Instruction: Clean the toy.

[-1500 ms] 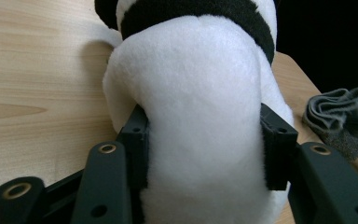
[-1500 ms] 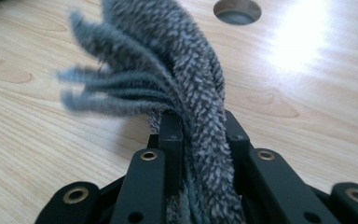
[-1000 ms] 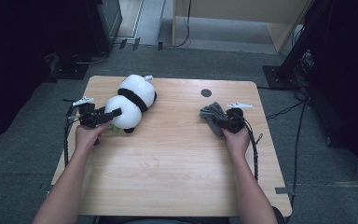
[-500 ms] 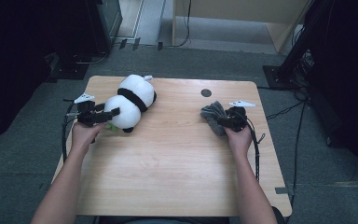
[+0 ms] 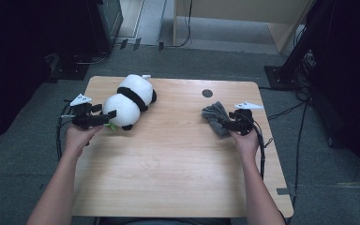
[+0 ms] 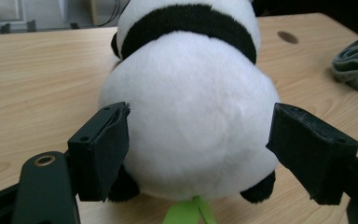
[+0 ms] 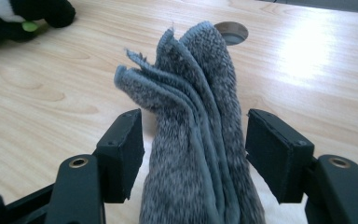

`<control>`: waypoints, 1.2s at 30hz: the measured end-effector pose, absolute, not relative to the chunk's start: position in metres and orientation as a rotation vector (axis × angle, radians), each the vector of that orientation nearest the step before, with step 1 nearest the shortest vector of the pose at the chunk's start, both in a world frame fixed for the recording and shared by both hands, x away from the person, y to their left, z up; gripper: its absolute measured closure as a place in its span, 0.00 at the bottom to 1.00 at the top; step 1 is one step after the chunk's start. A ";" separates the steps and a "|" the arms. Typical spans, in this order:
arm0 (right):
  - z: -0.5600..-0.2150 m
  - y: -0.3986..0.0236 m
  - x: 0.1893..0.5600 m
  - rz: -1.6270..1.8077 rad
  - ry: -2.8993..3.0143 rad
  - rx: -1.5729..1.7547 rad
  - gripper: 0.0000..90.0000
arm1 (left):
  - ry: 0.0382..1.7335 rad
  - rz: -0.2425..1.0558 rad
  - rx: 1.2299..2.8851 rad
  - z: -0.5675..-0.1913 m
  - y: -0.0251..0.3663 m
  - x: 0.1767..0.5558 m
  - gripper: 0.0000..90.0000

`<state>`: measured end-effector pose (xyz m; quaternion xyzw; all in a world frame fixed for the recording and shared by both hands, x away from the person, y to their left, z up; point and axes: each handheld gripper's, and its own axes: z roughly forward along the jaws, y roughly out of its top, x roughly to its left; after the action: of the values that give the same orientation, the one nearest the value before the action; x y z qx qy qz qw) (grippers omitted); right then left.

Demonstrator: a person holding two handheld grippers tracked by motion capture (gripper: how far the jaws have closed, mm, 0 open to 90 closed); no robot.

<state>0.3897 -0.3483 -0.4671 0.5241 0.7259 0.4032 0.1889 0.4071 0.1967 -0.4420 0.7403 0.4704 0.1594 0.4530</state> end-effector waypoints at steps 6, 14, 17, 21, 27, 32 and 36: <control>-0.463 -0.355 0.371 1.129 2.057 1.470 0.42 | 1.133 0.419 1.847 -0.440 0.193 0.387 0.22; -0.465 -0.359 0.352 1.122 2.087 1.454 0.43 | 1.084 0.432 1.853 -0.437 0.190 0.359 0.23; -0.469 -0.362 0.345 1.096 2.117 1.427 0.43 | 1.076 0.421 1.864 -0.441 0.188 0.352 0.23; -0.470 -0.371 0.338 1.145 2.132 1.423 0.43 | 1.062 0.436 1.877 -0.450 0.182 0.346 0.26; -0.478 -0.382 0.332 1.107 2.137 1.442 0.41 | 1.026 0.439 1.937 -0.464 0.174 0.339 0.27; -0.483 -0.392 0.329 1.134 2.122 1.471 0.41 | 1.005 0.412 1.946 -0.475 0.169 0.335 0.28; -0.493 -0.398 0.329 1.056 2.162 1.444 0.42 | 0.992 0.391 1.967 -0.484 0.161 0.336 0.28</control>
<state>0.3295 -0.3978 -0.4927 0.5074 0.7596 0.3711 0.1667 0.3365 0.1612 -0.4836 0.7909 0.3988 0.1571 0.4369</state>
